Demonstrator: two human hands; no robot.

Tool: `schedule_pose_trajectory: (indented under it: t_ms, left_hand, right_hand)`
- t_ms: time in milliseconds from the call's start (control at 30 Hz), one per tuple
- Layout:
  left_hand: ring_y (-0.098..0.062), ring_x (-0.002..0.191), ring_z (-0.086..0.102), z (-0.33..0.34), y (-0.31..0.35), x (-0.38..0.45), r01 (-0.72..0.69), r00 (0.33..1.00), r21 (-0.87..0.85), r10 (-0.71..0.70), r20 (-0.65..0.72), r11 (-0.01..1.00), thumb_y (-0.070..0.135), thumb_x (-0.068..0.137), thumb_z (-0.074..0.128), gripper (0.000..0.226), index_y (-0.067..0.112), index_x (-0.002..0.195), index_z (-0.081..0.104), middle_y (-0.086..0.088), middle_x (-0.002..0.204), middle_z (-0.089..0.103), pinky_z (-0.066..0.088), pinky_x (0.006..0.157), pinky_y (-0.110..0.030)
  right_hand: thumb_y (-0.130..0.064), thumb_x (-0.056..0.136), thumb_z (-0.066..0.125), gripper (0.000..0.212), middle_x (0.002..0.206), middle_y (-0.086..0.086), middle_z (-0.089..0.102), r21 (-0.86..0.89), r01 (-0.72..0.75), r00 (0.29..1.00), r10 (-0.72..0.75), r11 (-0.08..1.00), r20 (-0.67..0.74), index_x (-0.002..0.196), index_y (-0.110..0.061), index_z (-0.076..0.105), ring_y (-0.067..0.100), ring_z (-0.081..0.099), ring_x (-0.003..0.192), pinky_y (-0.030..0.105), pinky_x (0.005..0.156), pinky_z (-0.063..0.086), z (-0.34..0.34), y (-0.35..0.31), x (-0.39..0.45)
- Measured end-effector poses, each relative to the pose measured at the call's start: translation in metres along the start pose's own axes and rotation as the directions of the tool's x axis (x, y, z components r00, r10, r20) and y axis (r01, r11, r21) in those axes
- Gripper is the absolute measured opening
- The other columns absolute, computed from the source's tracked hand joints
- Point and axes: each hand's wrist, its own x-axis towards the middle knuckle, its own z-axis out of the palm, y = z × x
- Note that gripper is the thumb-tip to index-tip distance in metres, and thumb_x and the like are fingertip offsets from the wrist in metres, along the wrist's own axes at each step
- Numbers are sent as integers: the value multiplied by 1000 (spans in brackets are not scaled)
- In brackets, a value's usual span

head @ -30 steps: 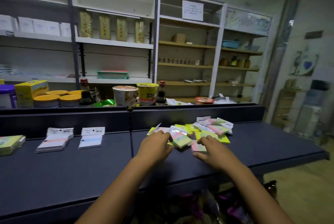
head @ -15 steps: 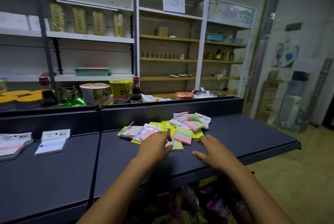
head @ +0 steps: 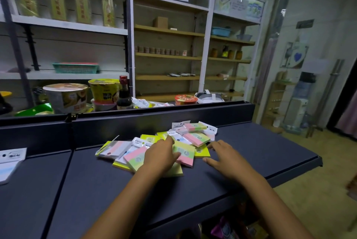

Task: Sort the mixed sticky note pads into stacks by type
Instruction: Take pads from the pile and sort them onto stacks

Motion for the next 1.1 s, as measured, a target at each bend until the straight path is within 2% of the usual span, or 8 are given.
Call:
schedule_pose_trajectory:
  t_ms: [133,367,467,600,767,933,1000,1100]
  left_hand:
    - [-25,107,59,11,1,12,52,999,-23,-52,15,998,49,84,66,54,22,128,47,-1,116,63,48,77,-35]
    - [-12,88,62,22,-4,16,93,991,-306,-118,-65,948,44,74,78,48,32,115,56,11,95,61,50,72,-30]
    - [-3,76,62,19,-2,18,77,986,-499,-139,-89,863,28,73,80,39,30,108,62,13,90,63,56,71,-32]
    - [-6,69,64,16,-4,20,15,975,-674,-160,-153,738,16,72,79,34,29,101,67,5,91,68,55,55,-24]
    - [-13,87,72,11,-8,24,-57,966,-835,-181,-185,547,6,75,81,35,23,102,68,1,93,76,60,72,-32]
    - [-27,92,73,8,-9,24,-64,961,-953,-238,-139,296,4,81,76,28,15,105,67,-7,95,77,59,69,-36]
    - [-30,93,73,7,-10,25,-66,956,-964,-260,-134,256,6,81,76,27,14,106,67,-9,96,76,58,67,-37]
    - [-28,95,73,7,-13,26,-66,946,-969,-294,-136,236,10,83,75,25,18,105,67,-7,99,76,60,74,-50]
  right_hand:
    - [-51,93,56,46,130,-5,49,19,14,1000,-14,1000,-14,131,-26,48,15,48,123,35,98,46,0,14,16]
    - [-50,93,56,43,130,-6,49,31,58,998,-57,998,-11,129,-27,49,15,47,122,35,98,46,0,36,38]
    - [-49,93,58,42,130,-5,51,60,74,997,-72,995,-29,126,-26,51,14,48,122,36,98,46,3,40,44]
    - [-47,92,61,41,128,-8,52,109,100,995,-97,989,-36,127,-27,51,13,50,121,36,97,47,9,43,49]
    - [-45,93,61,40,127,-5,52,154,80,996,-72,985,-59,125,-24,53,15,52,118,36,94,48,9,45,61]
    - [-43,96,57,43,131,4,53,196,32,999,-24,980,-42,132,-20,52,20,52,120,36,96,47,17,42,77]
    - [-43,96,56,47,133,7,55,199,11,999,-3,980,-38,136,-18,51,23,51,122,35,97,45,22,38,84]
    - [-48,95,56,48,132,8,59,188,-33,999,38,982,-25,131,-16,55,27,52,119,35,94,45,29,31,92]
